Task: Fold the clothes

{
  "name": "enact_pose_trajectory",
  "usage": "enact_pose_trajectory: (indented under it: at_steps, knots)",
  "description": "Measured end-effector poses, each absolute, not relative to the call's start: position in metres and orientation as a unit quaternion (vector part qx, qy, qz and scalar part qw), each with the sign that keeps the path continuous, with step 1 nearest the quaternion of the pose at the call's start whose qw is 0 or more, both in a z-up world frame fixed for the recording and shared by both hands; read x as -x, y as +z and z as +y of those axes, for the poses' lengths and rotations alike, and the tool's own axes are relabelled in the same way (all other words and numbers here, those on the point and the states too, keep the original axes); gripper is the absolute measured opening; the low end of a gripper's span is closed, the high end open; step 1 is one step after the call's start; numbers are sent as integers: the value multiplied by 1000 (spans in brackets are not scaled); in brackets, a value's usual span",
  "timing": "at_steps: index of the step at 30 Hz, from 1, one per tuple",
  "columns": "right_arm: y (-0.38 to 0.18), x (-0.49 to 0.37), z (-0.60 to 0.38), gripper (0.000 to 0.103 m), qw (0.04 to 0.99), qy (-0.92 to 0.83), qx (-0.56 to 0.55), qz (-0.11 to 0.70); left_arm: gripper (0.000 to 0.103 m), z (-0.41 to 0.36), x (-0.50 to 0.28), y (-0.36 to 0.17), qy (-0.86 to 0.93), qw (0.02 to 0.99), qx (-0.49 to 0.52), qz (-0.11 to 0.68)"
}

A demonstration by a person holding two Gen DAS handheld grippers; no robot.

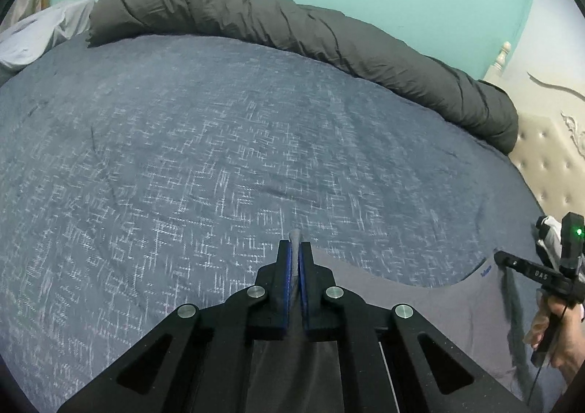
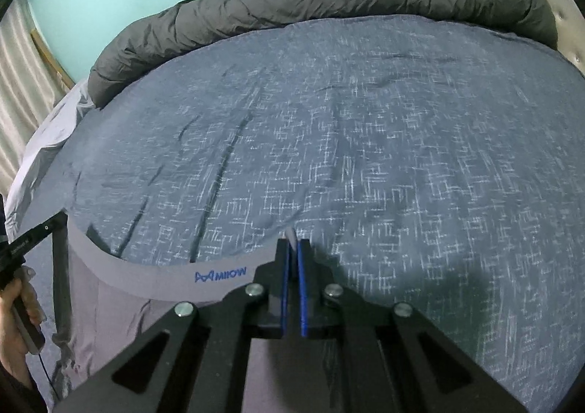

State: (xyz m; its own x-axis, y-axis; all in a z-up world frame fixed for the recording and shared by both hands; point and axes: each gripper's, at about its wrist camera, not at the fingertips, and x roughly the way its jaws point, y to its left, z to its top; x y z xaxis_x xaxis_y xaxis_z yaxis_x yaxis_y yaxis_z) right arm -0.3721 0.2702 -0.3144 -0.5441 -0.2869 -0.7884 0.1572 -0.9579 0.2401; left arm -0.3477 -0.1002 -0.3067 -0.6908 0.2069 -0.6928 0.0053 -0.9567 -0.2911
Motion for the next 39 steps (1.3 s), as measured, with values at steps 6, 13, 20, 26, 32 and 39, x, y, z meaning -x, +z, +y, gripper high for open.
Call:
enact_pose_trajectory:
  at_steps: [6, 13, 20, 26, 32, 39]
  knots:
    - [-323, 379, 271, 5, 113, -870, -474, -76, 9, -98, 356, -324, 898, 54, 415, -138]
    - [-298, 352, 313, 34, 87, -882, -438, -149, 33, -117, 337, -303, 902, 23, 407, -142]
    - [-297, 269, 347, 36, 90, -866, -433, -234, 35, -125, 283, -288, 897, 21, 416, -148]
    - [-316, 199, 353, 44, 78, -850, -440, -280, 35, -125, 218, -303, 883, 30, 448, -140]
    - [-321, 166, 353, 49, 66, -854, -421, -299, 35, -143, 168, -324, 867, 15, 469, -167]
    - [-328, 146, 352, 52, 68, -855, -408, -312, 35, -169, 146, -343, 855, 11, 473, -214]
